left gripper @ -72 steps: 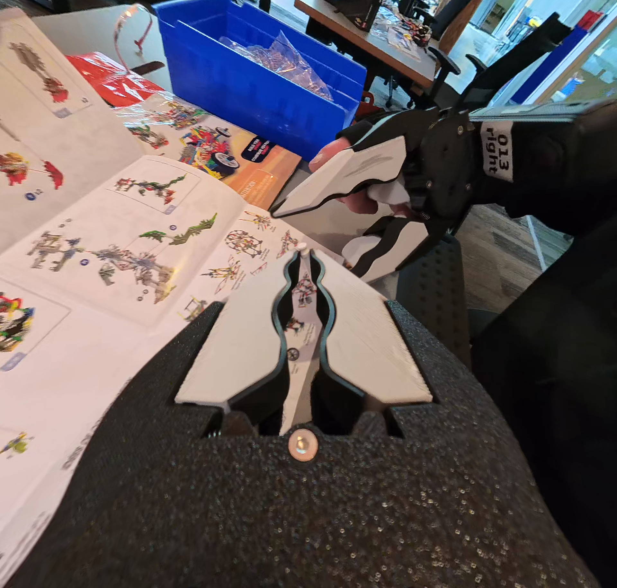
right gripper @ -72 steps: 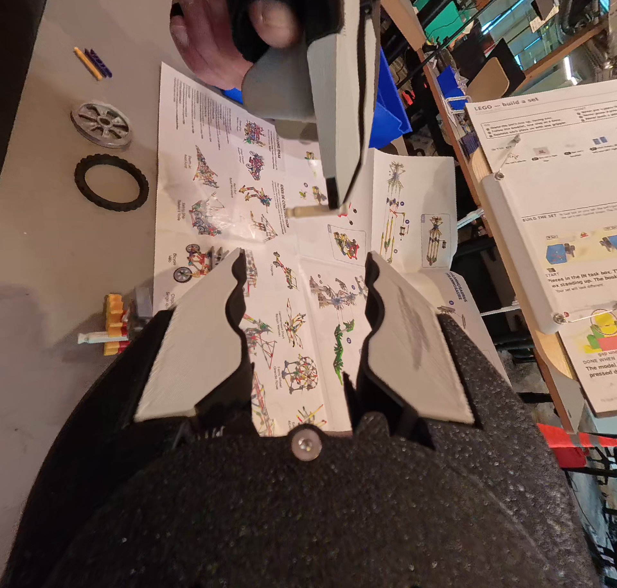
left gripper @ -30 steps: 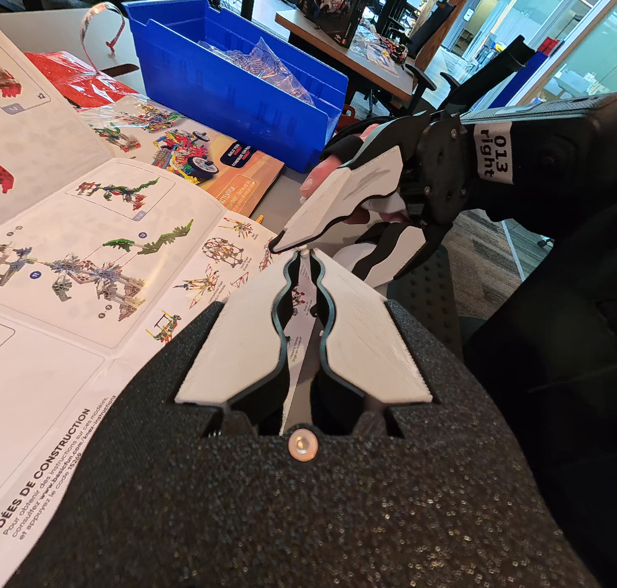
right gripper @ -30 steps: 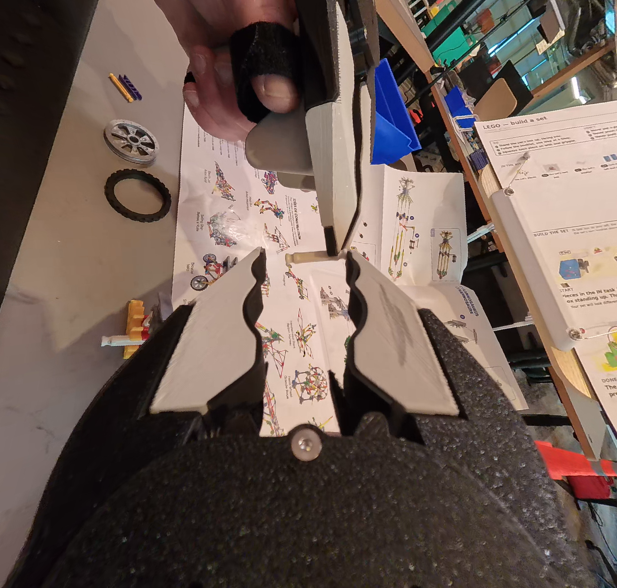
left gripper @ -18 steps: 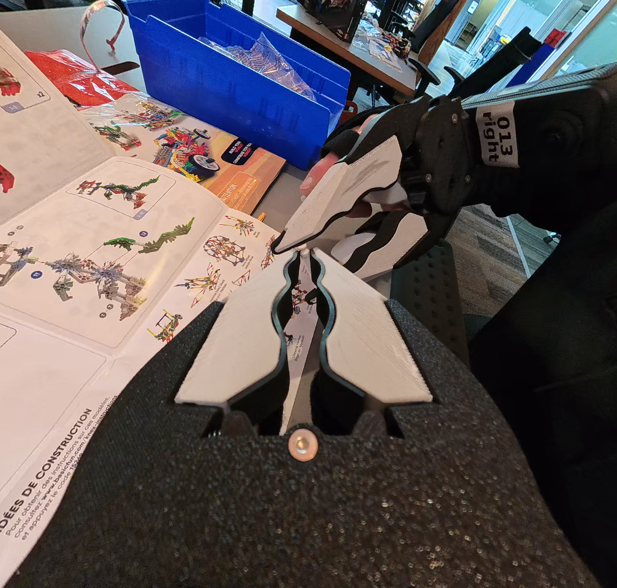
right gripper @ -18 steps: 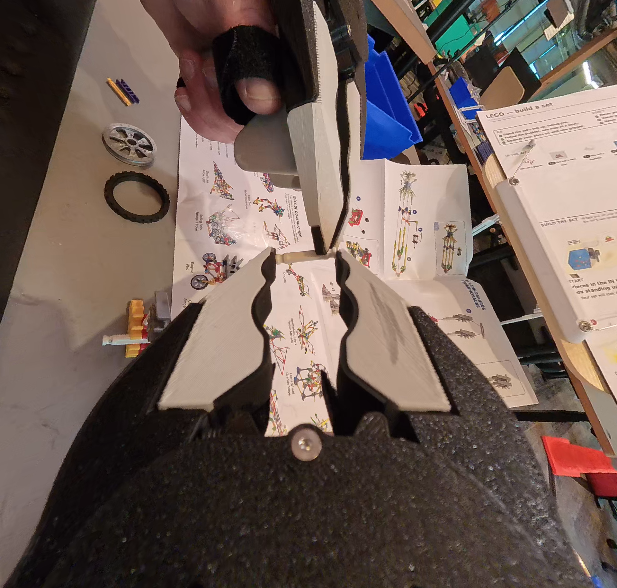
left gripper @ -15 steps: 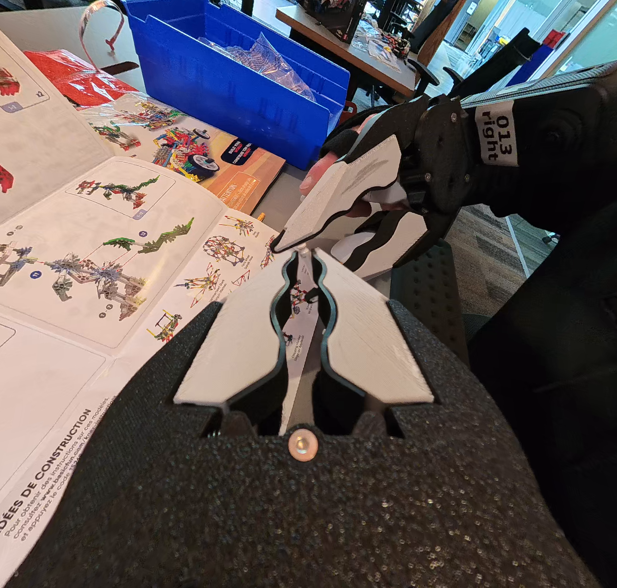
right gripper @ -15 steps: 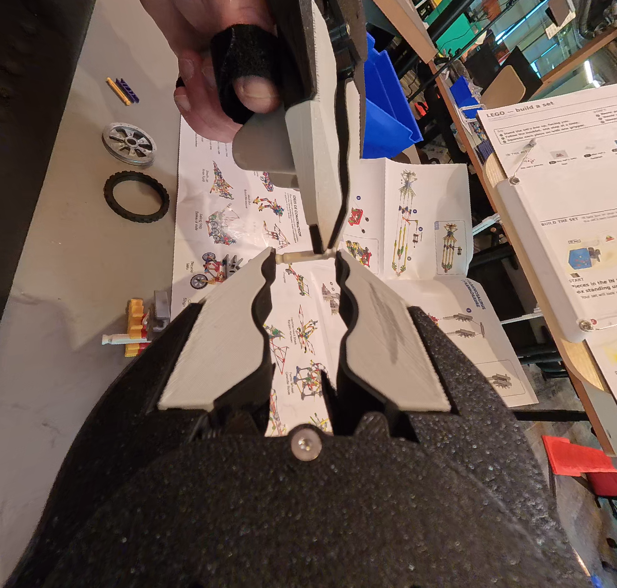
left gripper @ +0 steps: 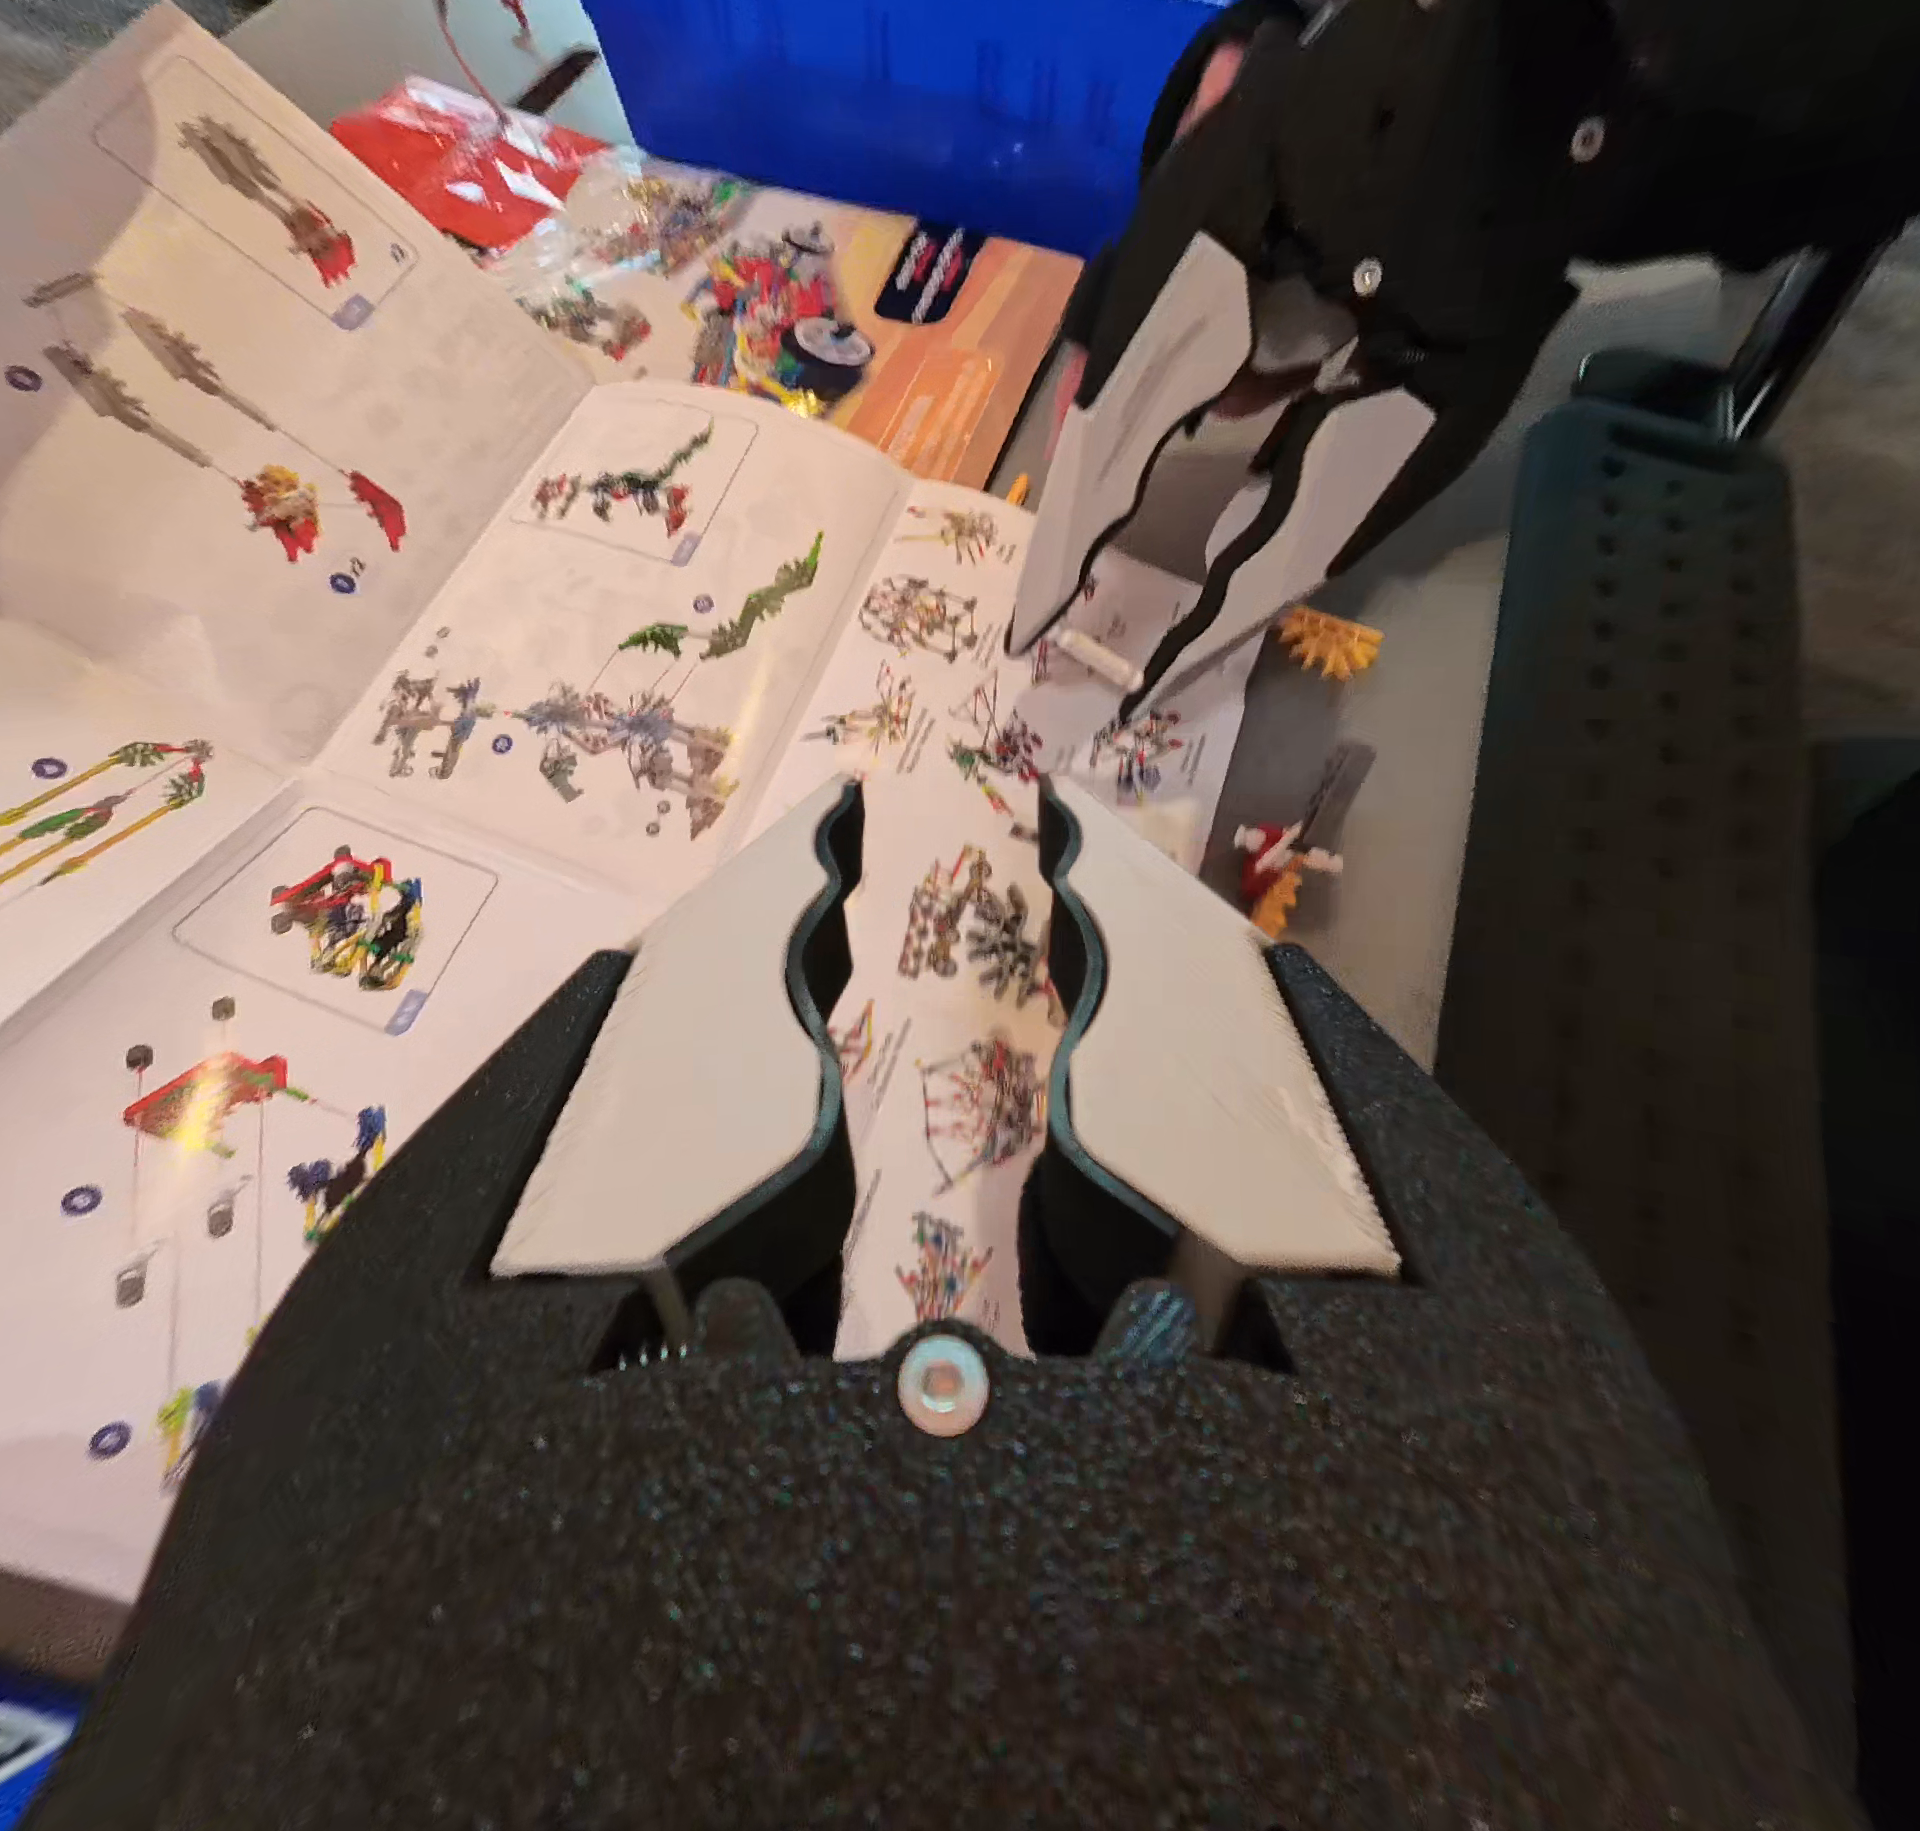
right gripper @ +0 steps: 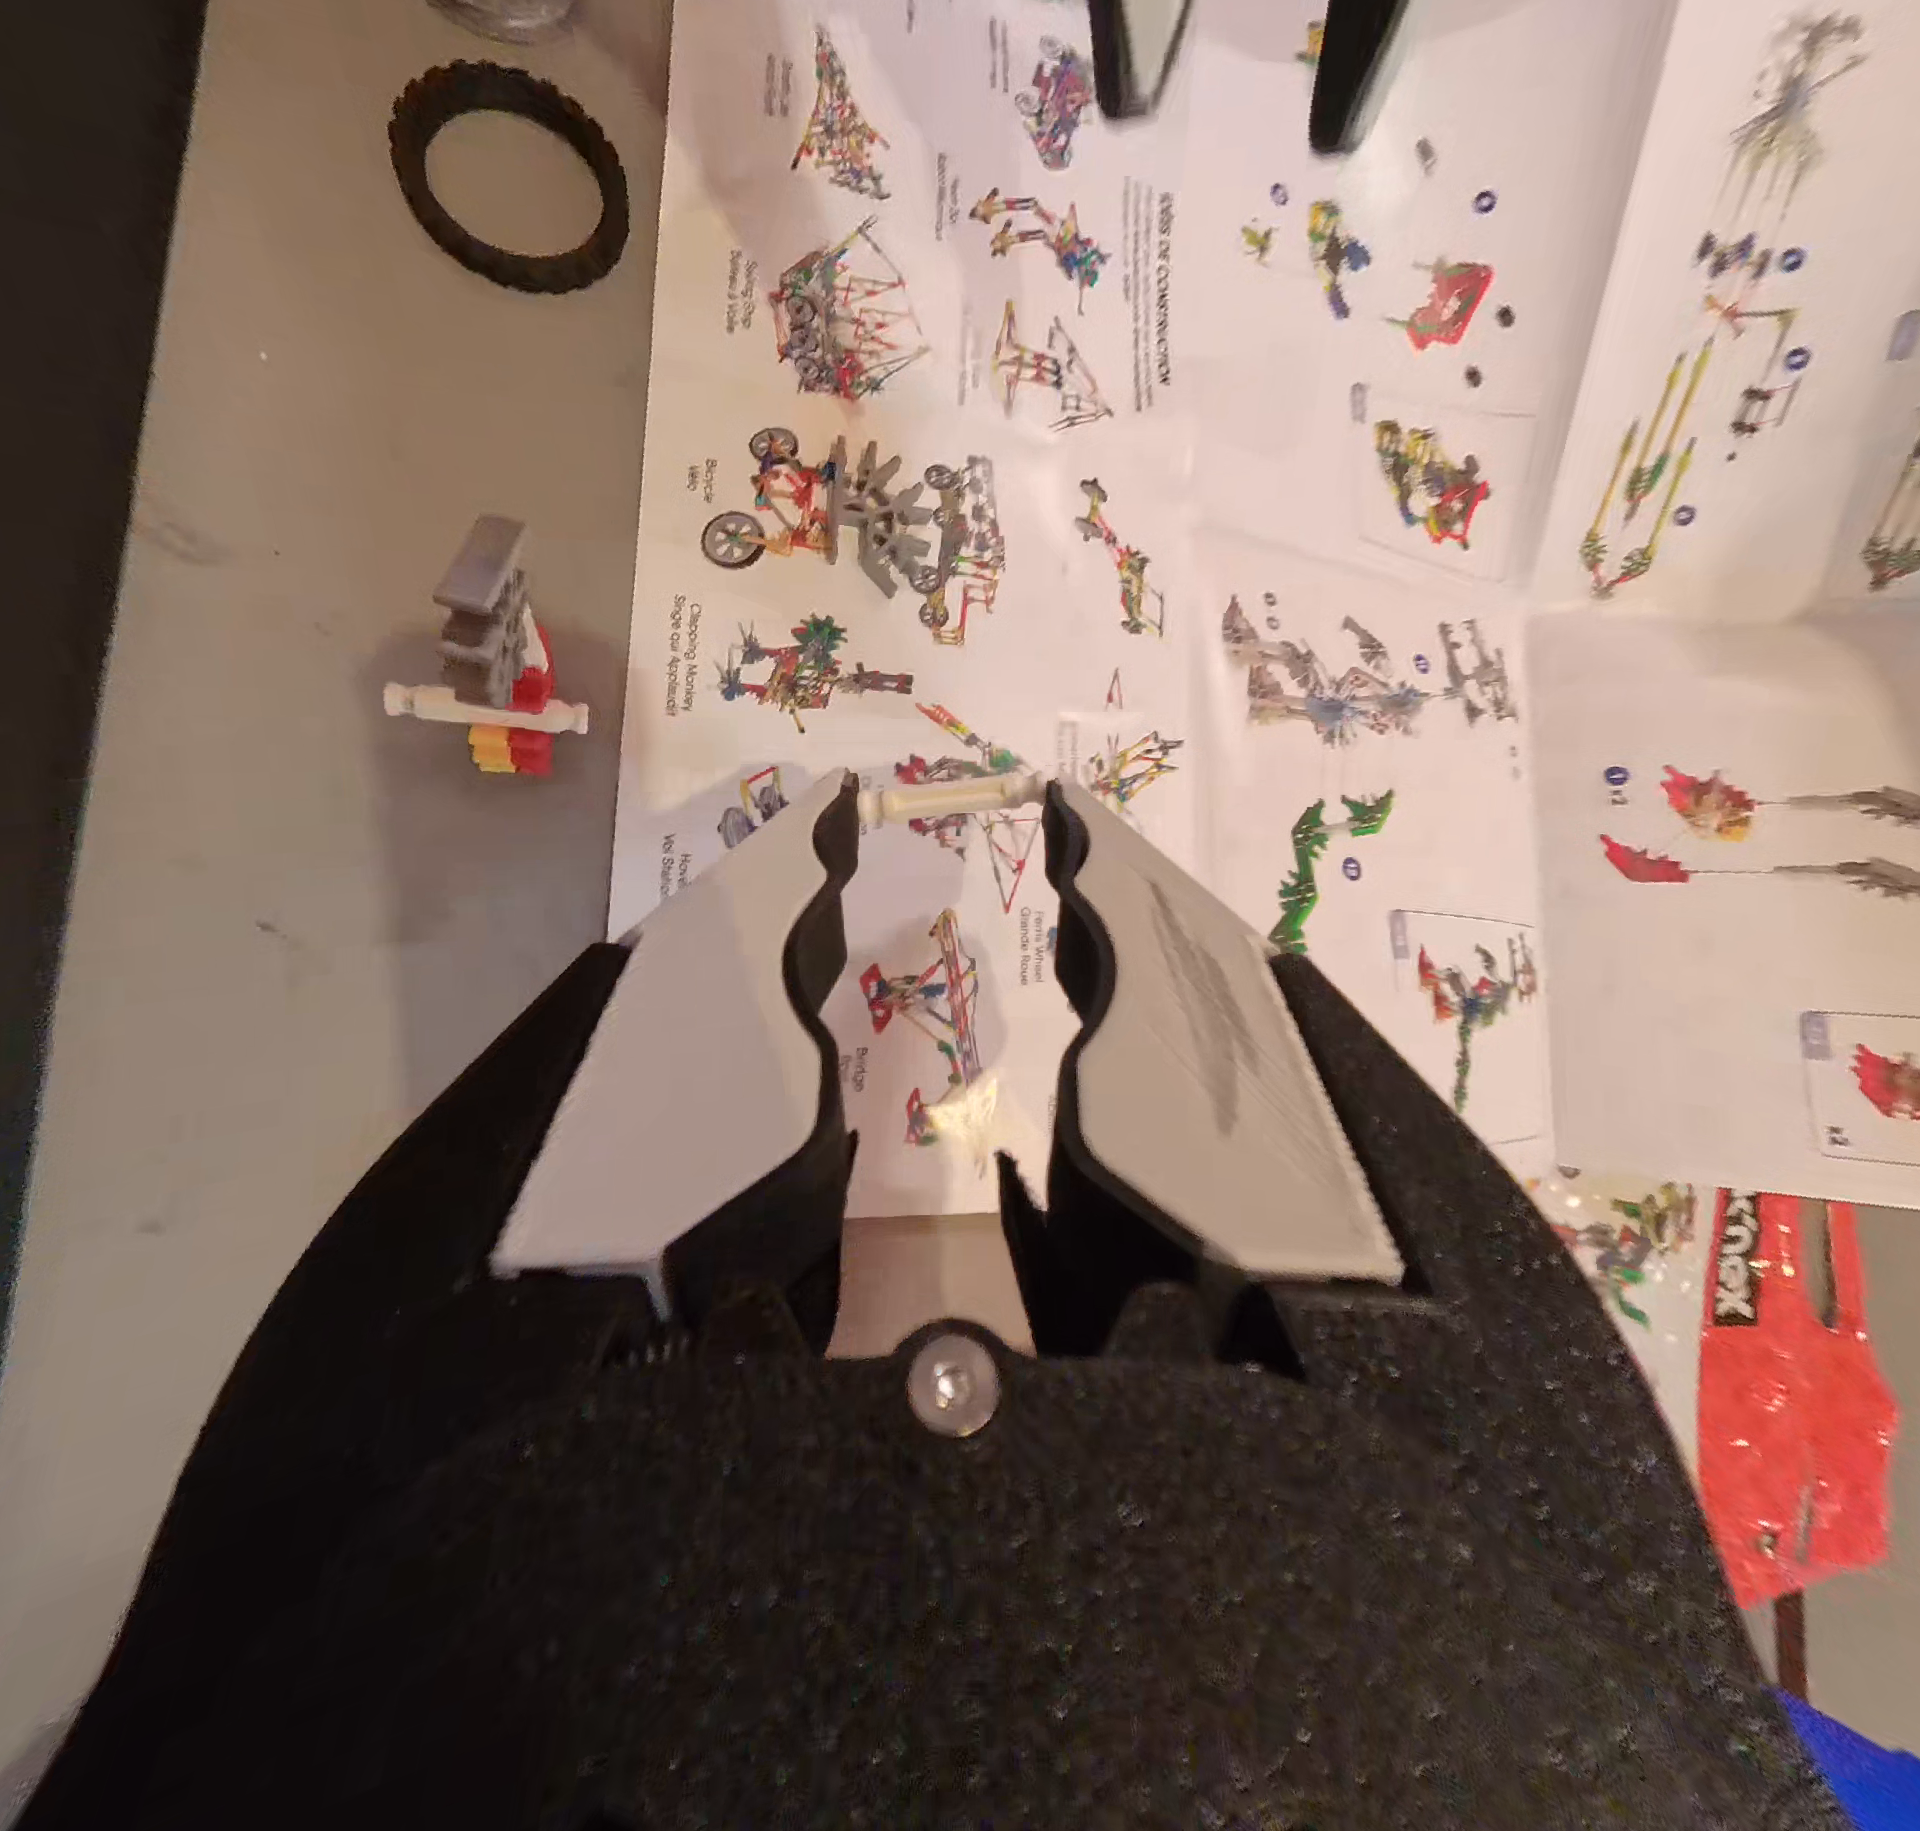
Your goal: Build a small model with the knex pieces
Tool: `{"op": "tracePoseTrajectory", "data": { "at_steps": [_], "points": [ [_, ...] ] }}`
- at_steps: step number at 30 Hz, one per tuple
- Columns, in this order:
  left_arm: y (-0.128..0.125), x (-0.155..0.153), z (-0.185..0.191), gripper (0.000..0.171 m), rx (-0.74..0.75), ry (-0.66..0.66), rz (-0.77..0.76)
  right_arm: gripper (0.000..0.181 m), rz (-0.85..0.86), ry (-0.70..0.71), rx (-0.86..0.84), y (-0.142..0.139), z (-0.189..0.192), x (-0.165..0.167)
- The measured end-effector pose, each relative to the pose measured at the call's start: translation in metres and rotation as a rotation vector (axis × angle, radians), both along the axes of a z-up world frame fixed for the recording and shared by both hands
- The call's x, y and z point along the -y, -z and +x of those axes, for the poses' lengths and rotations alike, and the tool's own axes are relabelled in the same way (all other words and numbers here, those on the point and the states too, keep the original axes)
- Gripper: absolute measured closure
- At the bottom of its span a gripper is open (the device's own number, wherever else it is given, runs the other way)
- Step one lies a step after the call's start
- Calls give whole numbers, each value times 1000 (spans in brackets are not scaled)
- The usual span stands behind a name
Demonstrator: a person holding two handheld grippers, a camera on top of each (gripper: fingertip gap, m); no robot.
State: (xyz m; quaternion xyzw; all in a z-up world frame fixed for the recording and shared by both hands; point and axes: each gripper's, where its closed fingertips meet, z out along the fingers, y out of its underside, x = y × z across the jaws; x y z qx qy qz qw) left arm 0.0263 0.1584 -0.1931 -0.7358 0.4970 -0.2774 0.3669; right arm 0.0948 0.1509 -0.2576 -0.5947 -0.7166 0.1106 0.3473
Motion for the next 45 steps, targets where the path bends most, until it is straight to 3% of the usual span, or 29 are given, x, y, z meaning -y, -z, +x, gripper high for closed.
{"op": "tracePoseTrajectory", "data": {
  "at_steps": [9,12,14,17,20,22,24,27,33,40,45],
  "points": [
    [31,20,-34,138,-304,99,40,145,-107,-25,104,27,14,7],
    [39,9,-50,137,-424,78,134,145,-100,-33,123,31,14,9],
    [23,-5,-64,137,-429,26,198,144,-87,-28,110,28,13,7],
    [-27,-38,-99,139,-348,-149,315,144,-82,-12,75,21,11,4],
    [-74,-73,-166,141,-316,-387,443,144,-75,-4,65,19,11,1],
    [-92,-90,-216,143,-317,-546,505,145,-71,-4,65,20,10,1],
    [-83,-95,-256,144,-337,-628,437,145,-69,0,62,20,10,1],
    [-38,-93,-293,143,-377,-665,227,145,-71,4,61,21,10,0],
    [17,-102,-324,143,-623,-695,165,145,-74,6,60,22,11,-1],
    [42,-107,-337,144,-731,-722,120,145,-68,2,67,23,11,-1],
    [34,-126,-332,144,-691,-724,149,145,-64,7,59,21,11,-3]
  ]
}}
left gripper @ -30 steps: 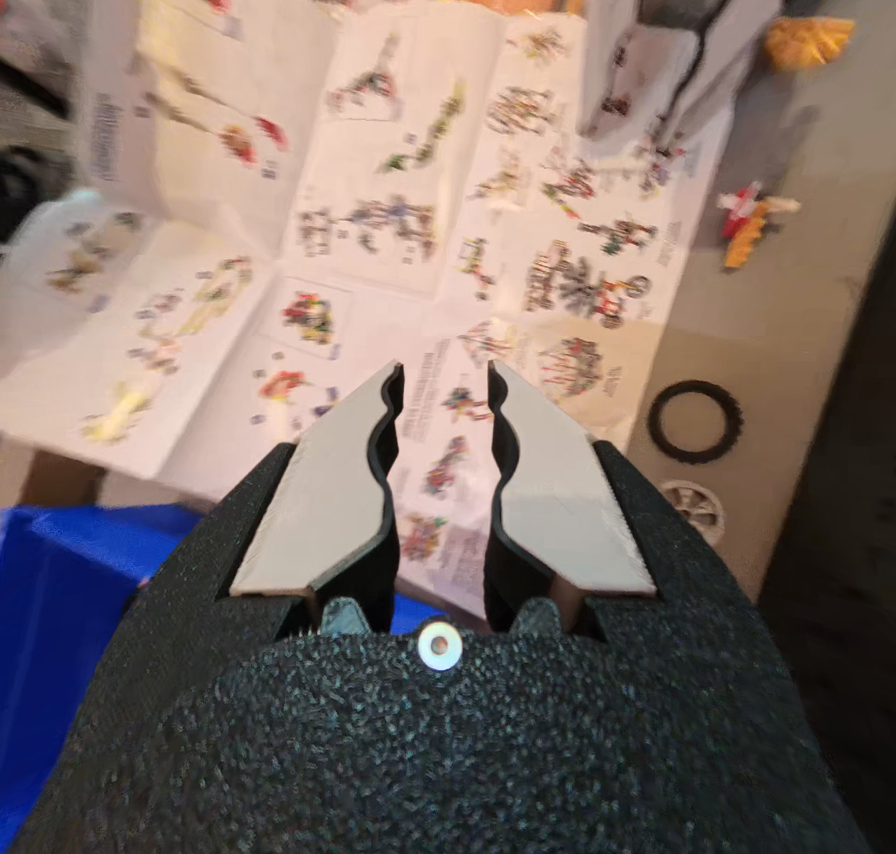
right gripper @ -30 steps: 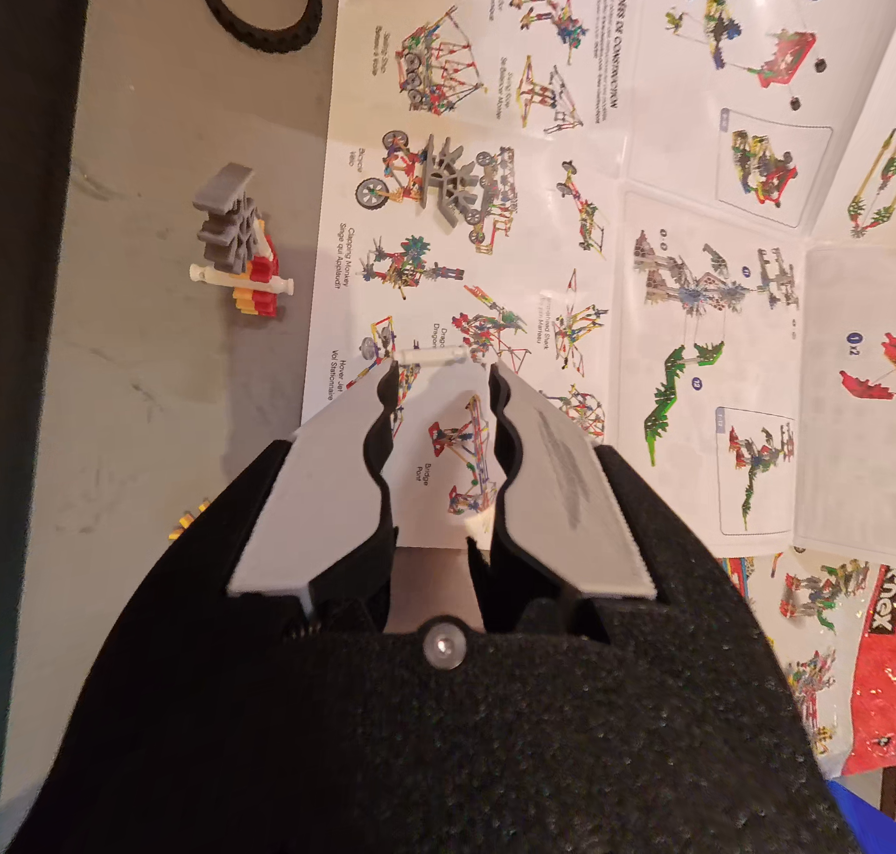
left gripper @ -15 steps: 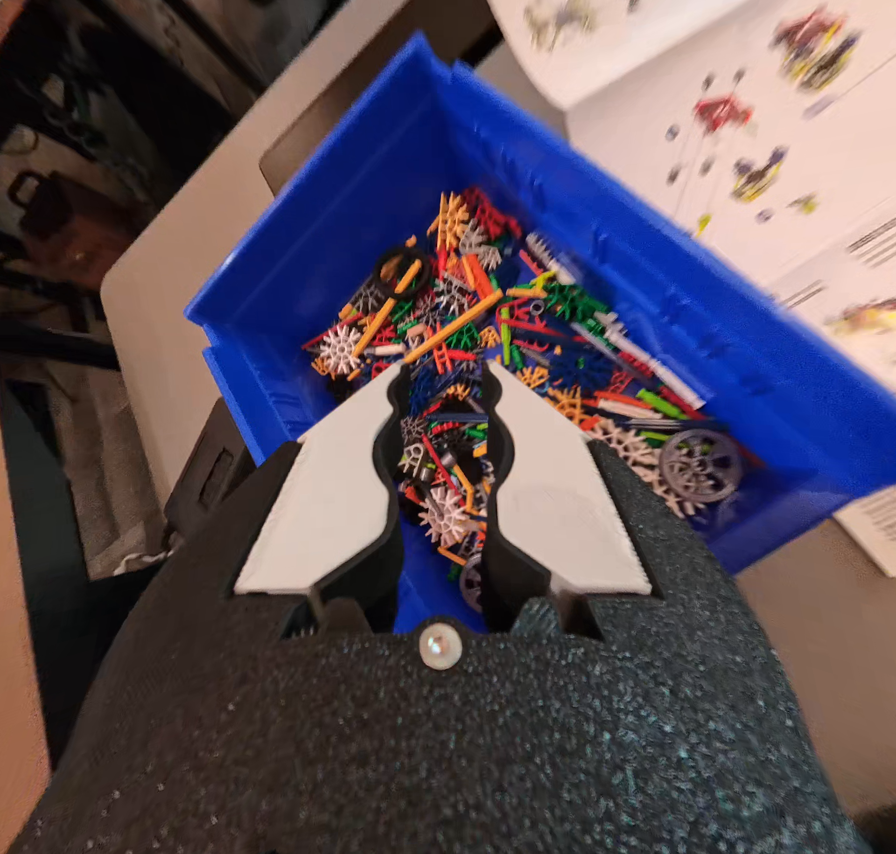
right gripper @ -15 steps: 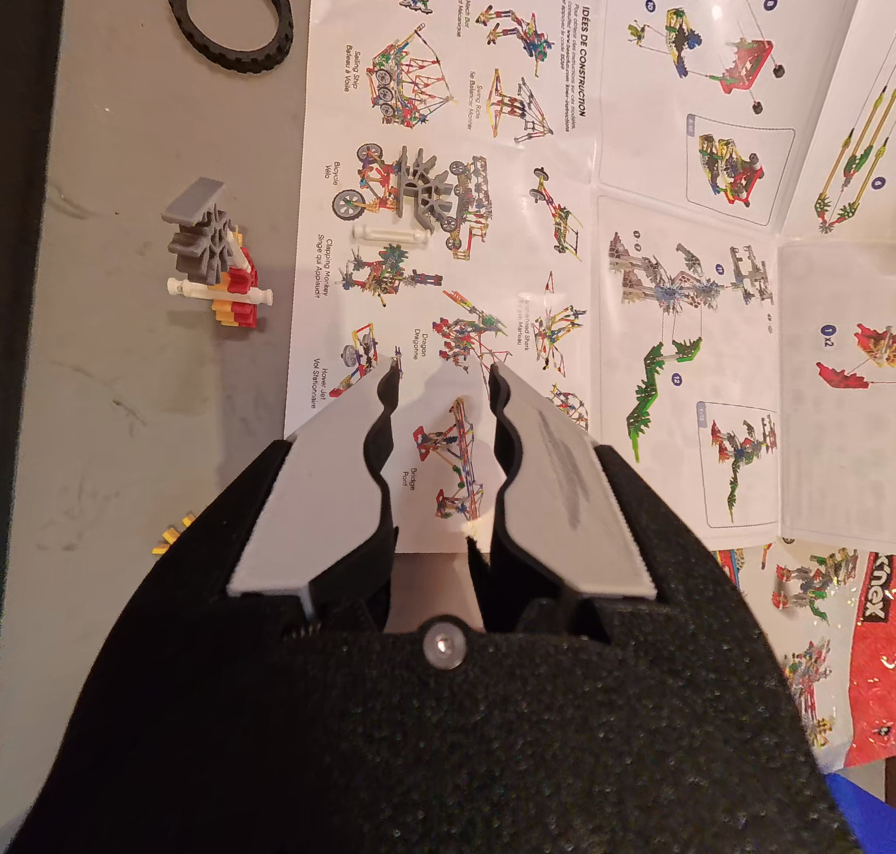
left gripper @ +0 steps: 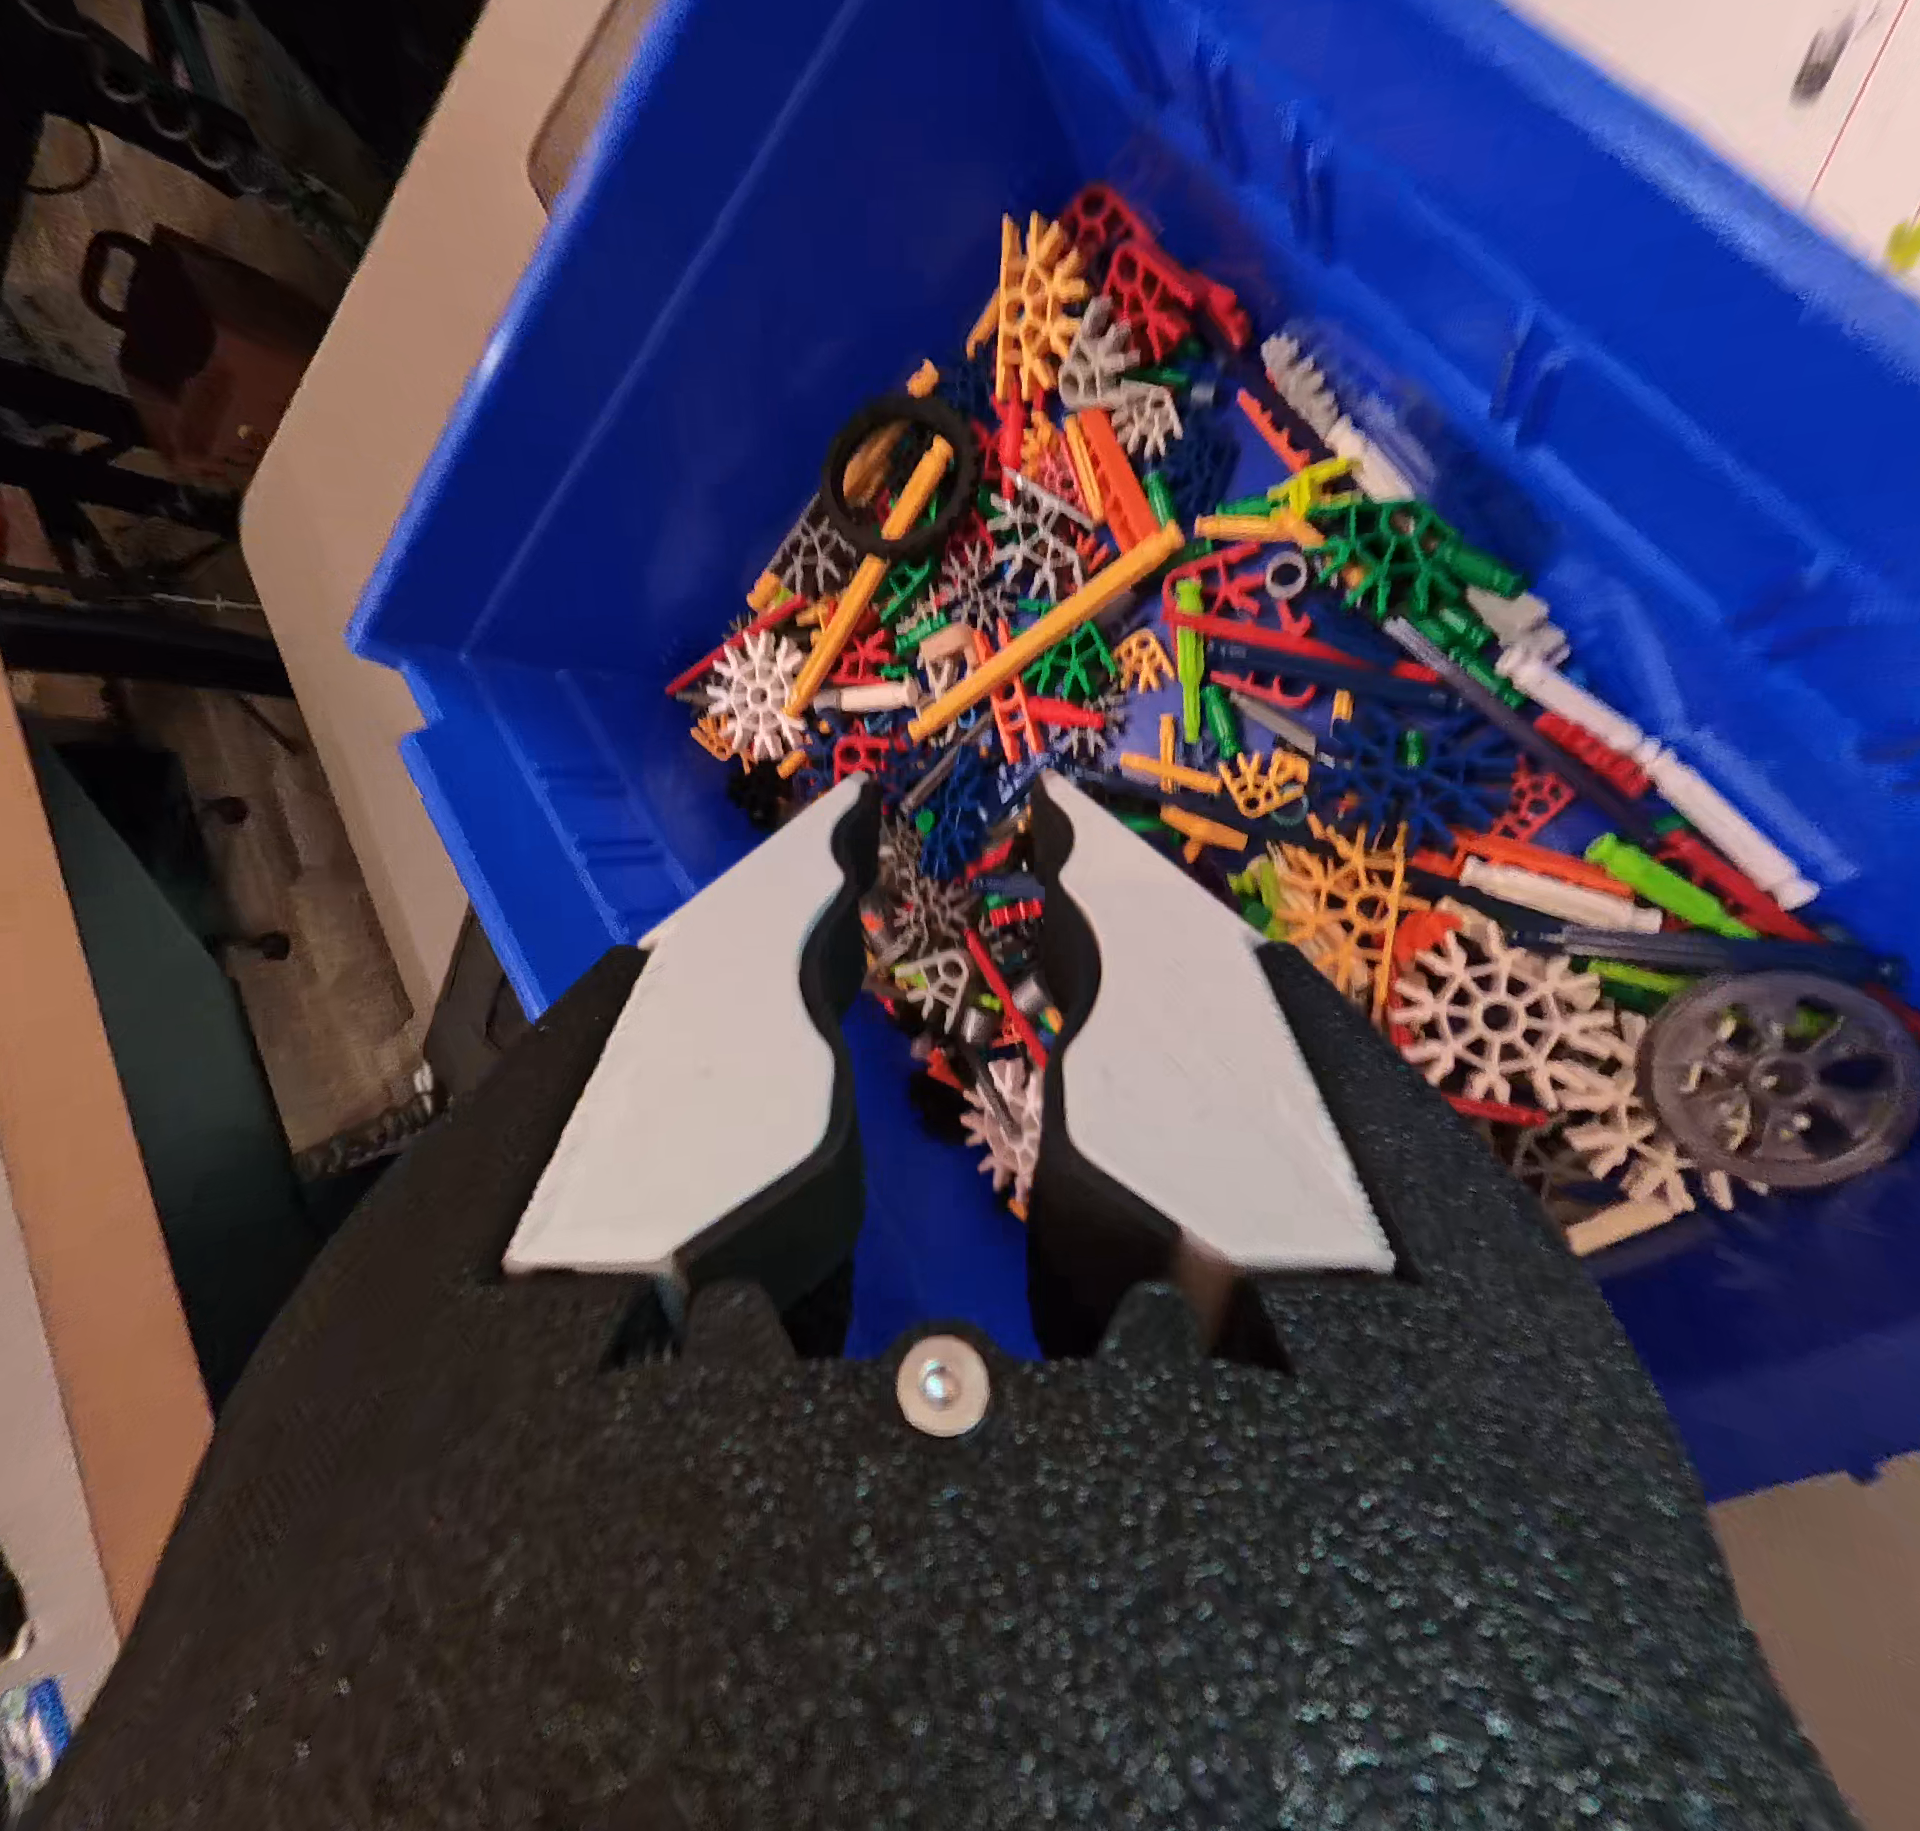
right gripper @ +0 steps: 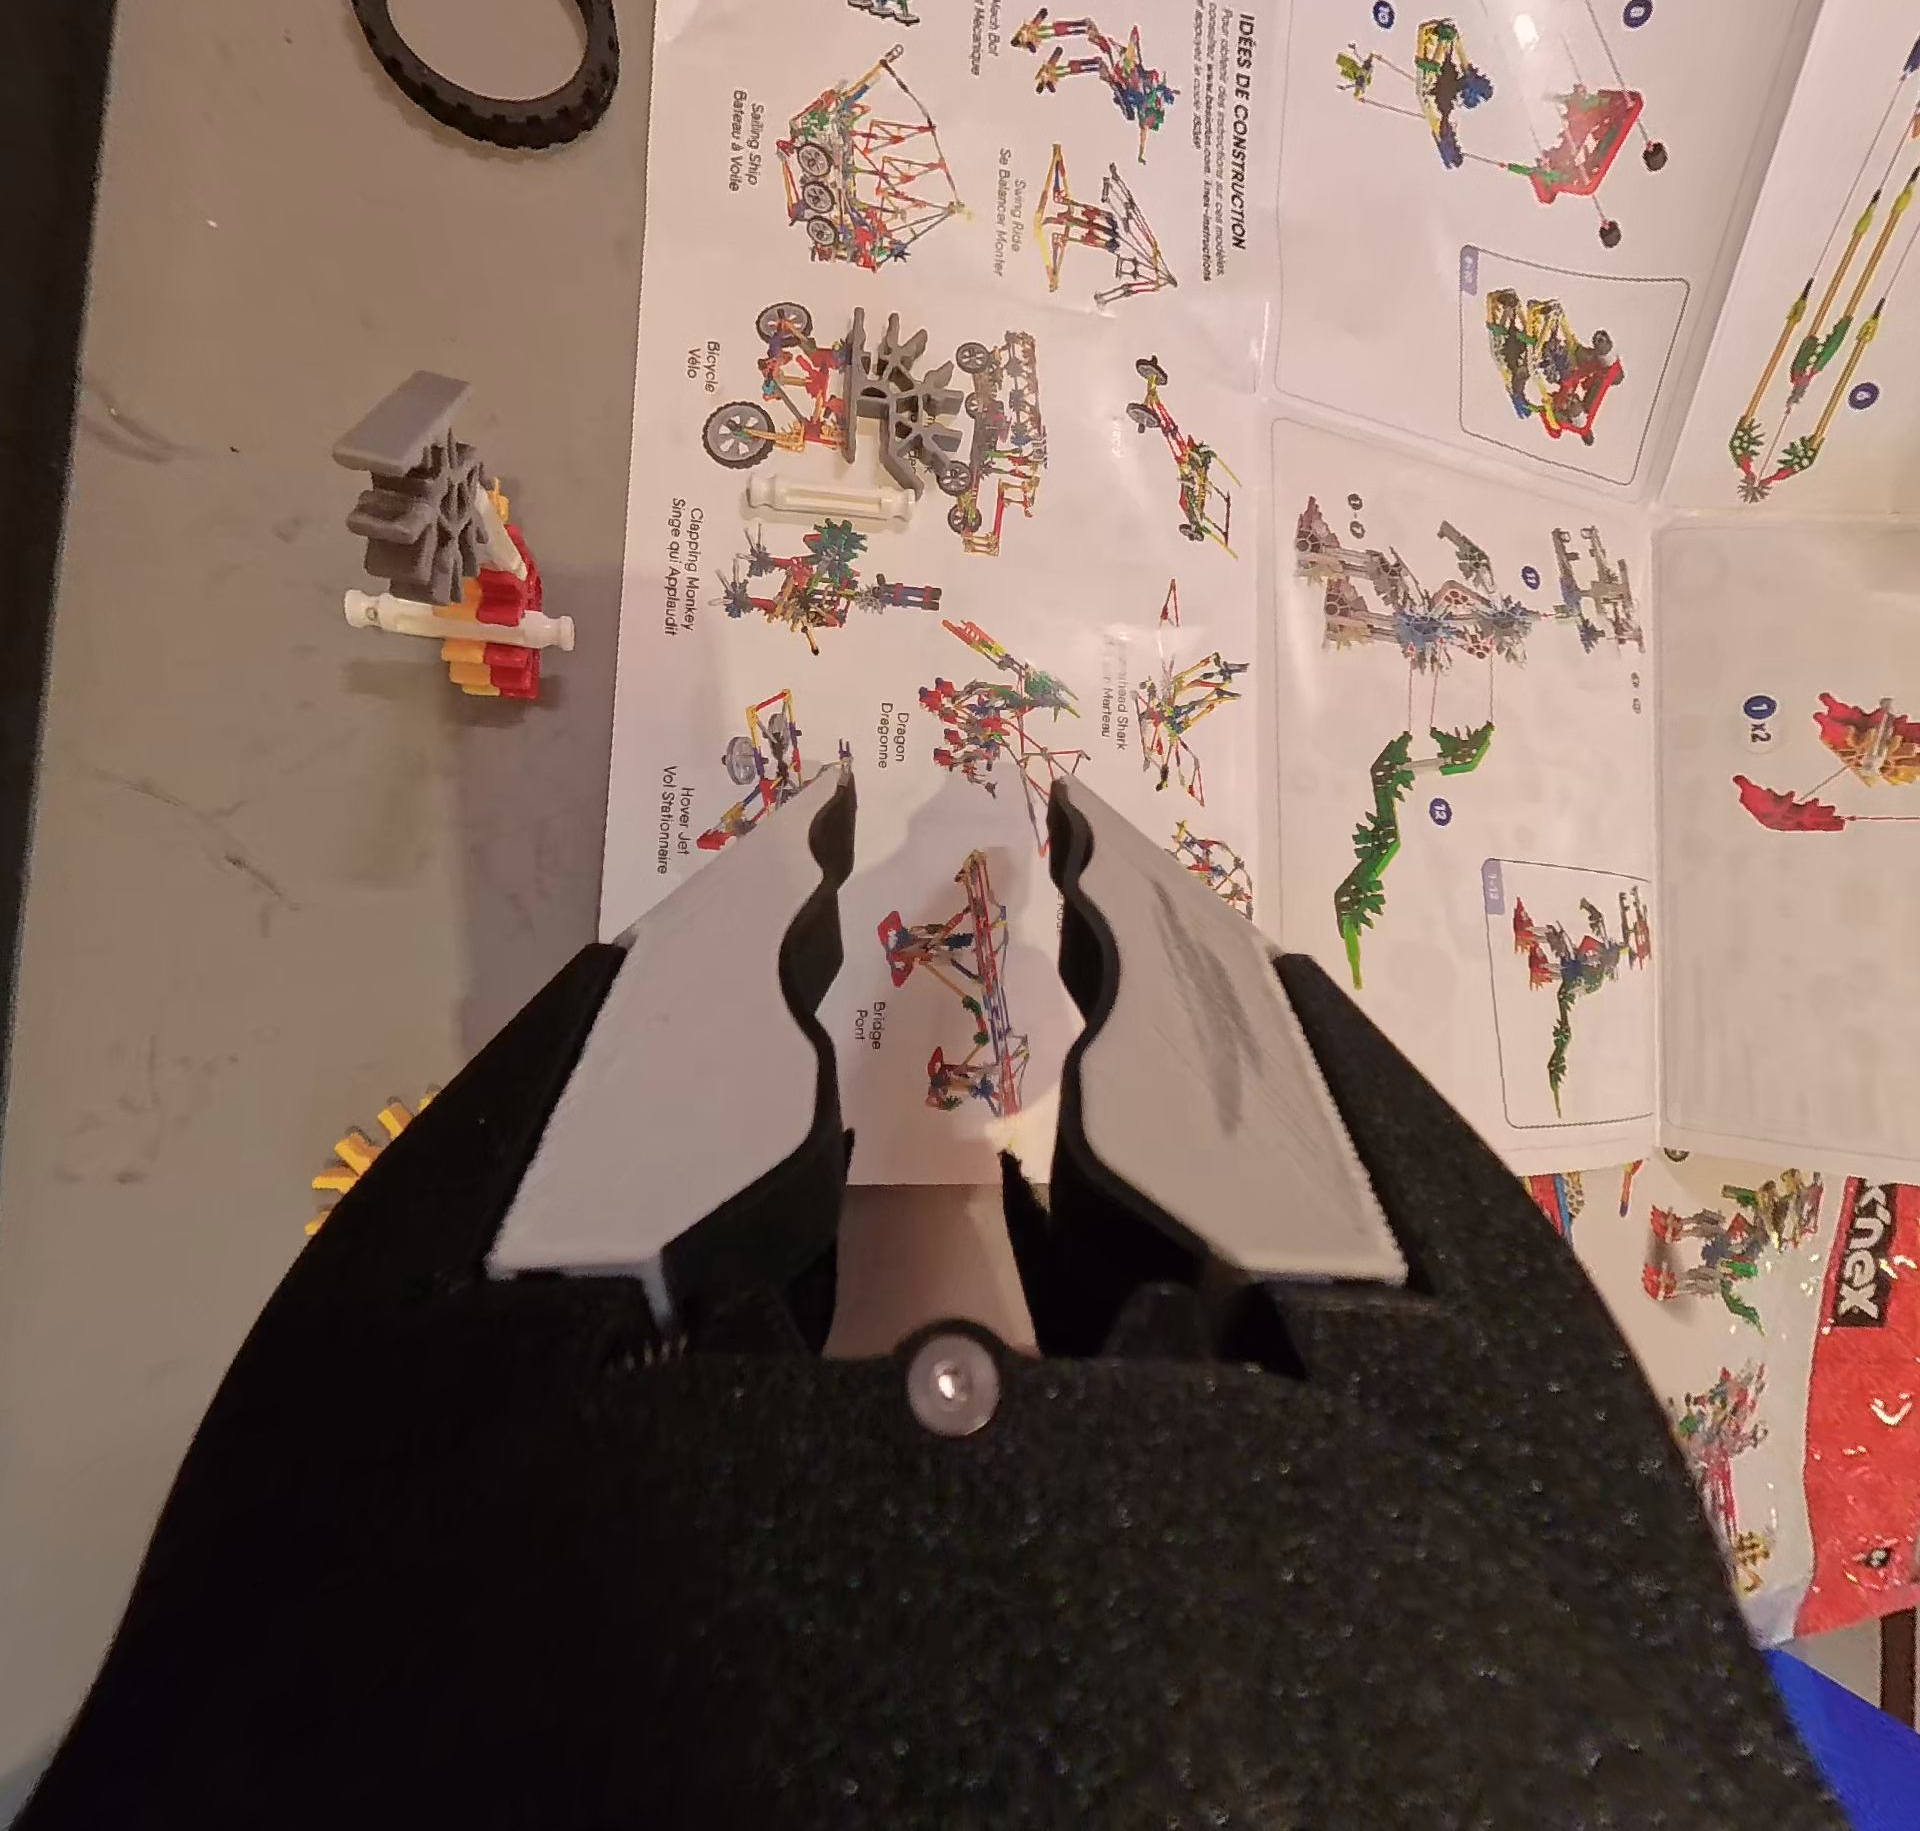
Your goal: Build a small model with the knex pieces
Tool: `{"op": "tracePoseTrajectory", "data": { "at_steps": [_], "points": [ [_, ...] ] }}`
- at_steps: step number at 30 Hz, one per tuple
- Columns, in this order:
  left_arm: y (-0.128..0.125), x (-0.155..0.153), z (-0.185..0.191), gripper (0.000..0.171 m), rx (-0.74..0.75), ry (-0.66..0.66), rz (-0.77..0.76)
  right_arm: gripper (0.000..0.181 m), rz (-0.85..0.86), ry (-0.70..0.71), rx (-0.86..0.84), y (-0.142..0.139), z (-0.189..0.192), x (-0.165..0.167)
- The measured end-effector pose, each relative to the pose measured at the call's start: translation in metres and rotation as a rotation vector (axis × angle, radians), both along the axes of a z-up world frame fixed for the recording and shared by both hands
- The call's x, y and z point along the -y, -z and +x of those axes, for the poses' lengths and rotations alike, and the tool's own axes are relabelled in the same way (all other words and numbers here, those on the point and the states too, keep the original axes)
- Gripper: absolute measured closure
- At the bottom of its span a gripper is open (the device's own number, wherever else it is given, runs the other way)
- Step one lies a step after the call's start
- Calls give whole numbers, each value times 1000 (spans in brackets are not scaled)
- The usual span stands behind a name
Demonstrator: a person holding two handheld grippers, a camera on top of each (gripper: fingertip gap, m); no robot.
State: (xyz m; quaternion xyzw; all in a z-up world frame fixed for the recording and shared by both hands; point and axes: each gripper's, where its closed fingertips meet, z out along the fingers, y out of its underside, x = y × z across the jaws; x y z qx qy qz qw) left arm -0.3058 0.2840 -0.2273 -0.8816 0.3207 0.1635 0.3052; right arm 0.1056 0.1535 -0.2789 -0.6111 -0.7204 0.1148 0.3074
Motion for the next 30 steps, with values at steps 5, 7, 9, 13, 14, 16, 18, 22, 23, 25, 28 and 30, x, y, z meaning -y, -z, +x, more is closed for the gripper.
{"op": "tracePoseTrajectory", "data": {
  "at_steps": [5,7,9,13,14,16,18,22,23,25,28,30],
  "points": [
    [5,-28,12,144,19,30,2,145,-12,18,-11,1,1,-4],
    [19,-35,10,145,6,34,-37,145,-17,25,-15,2,2,-6],
    [29,-42,4,146,-15,24,-52,145,-21,33,-22,1,3,-9],
    [25,-63,-19,143,1,-78,33,145,-33,47,-40,-1,2,-12],
    [19,-70,-25,141,21,-119,75,145,-36,49,-42,-1,2,-12],
    [7,-81,-37,145,80,-204,144,145,-39,50,-42,0,2,-12],
    [2,-85,-40,139,113,-238,160,145,-41,48,-41,1,2,-12],
    [22,-77,-38,145,33,-209,18,145,-46,44,-37,2,2,-10],
    [33,-73,-33,147,58,-203,-40,145,-47,44,-37,2,2,-10],
    [47,-68,-33,147,16,-193,-92,145,-47,44,-37,2,2,-10],
    [62,-64,-31,152,24,-195,-152,145,-47,42,-37,2,2,-10],
    [61,-70,-31,145,56,-212,-122,145,-47,42,-38,2,1,-10]
  ]
}}
